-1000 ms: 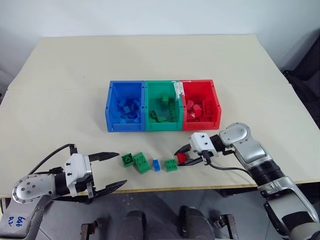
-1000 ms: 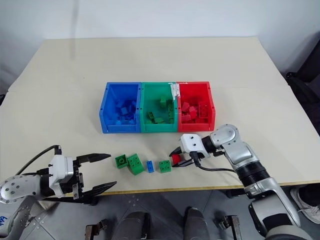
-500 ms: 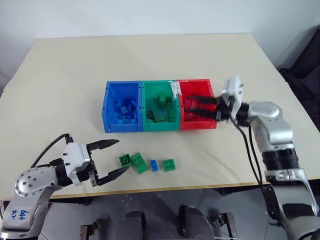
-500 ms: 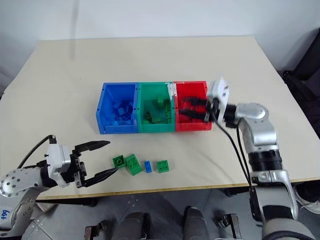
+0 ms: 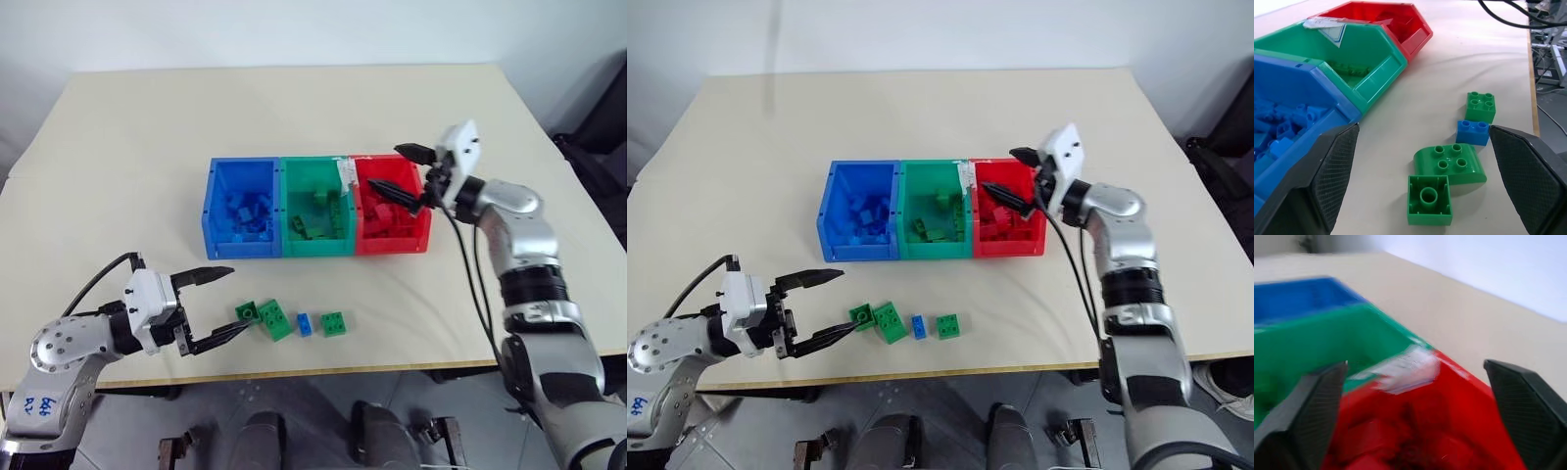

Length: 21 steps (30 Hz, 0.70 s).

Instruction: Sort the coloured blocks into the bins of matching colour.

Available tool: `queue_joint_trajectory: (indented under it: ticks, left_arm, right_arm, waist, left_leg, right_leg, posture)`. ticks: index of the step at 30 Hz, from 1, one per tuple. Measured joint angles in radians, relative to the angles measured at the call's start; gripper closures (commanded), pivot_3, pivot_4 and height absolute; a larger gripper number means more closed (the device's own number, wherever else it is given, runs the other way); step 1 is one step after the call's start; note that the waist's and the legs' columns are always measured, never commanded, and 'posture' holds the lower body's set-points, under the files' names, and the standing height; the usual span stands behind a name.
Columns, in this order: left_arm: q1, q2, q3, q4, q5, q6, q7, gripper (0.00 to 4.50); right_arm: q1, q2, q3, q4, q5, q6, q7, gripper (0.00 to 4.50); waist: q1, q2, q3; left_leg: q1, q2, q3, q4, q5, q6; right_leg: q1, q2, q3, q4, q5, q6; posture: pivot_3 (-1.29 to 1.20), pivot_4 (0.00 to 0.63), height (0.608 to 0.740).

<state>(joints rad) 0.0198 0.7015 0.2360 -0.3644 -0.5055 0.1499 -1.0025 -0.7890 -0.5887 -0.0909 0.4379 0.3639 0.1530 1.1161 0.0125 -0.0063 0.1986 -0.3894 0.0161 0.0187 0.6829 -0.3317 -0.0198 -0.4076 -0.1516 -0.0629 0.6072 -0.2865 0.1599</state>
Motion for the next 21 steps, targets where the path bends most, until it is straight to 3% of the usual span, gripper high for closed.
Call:
queue_joint_trajectory:
  ticks: [5, 9, 13, 21]
  left_arm:
    - [-0.065, 0.005, -0.085, 0.031, 0.008, 0.006, -0.038, 0.00]
    - [-0.097, 0.004, -0.134, 0.047, 0.009, 0.018, -0.057, 0.00]
    - [-0.091, 0.000, -0.145, 0.059, 0.011, 0.000, -0.074, 0.00]
    - [0.090, 0.020, -0.034, 0.061, 0.017, -0.050, -0.074, 0.00]
  right_arm:
    - [0.263, -0.196, -0.030, -0.215, 0.046, 0.040, 0.173, 0.04]
    - [0.445, -0.299, -0.027, -0.253, 0.005, -0.080, 0.288, 0.04]
    - [0.441, -0.299, 0.004, -0.259, -0.003, -0.108, 0.315, 0.04]
    - [0.346, -0.176, 0.268, -0.399, -0.057, 0.037, 0.318, 0.04]
  waist:
    - [0.008, 0.000, 0.000]
    - [-0.003, 0.000, 0.000]
    - [-0.024, 0.000, 0.000]
    - [-0.035, 0.000, 0.000]
  left_leg:
    - [0.000, 0.000, 0.002, 0.000, 0.000, 0.001]
    - [0.003, 0.001, 0.006, 0.000, 0.000, 0.001]
    - [0.006, 0.003, 0.009, 0.000, 0.000, 0.000]
    - [0.006, 0.004, 0.008, 0.000, 0.000, -0.001]
  right_leg:
    - [0.000, 0.000, 0.000, -0.001, 0.000, 0.000]
    - [0.000, 0.000, 0.002, 0.000, 0.000, 0.001]
    - [0.000, 0.001, 0.002, 0.002, 0.001, 0.000]
    - [0.000, 0.001, 0.002, 0.001, 0.001, -0.001]
  posture:
    - [0.00, 0.150, 0.740]
    - [0.00, 0.150, 0.740]
    - [0.00, 0.150, 0.740]
    - [0.00, 0.150, 0.740]
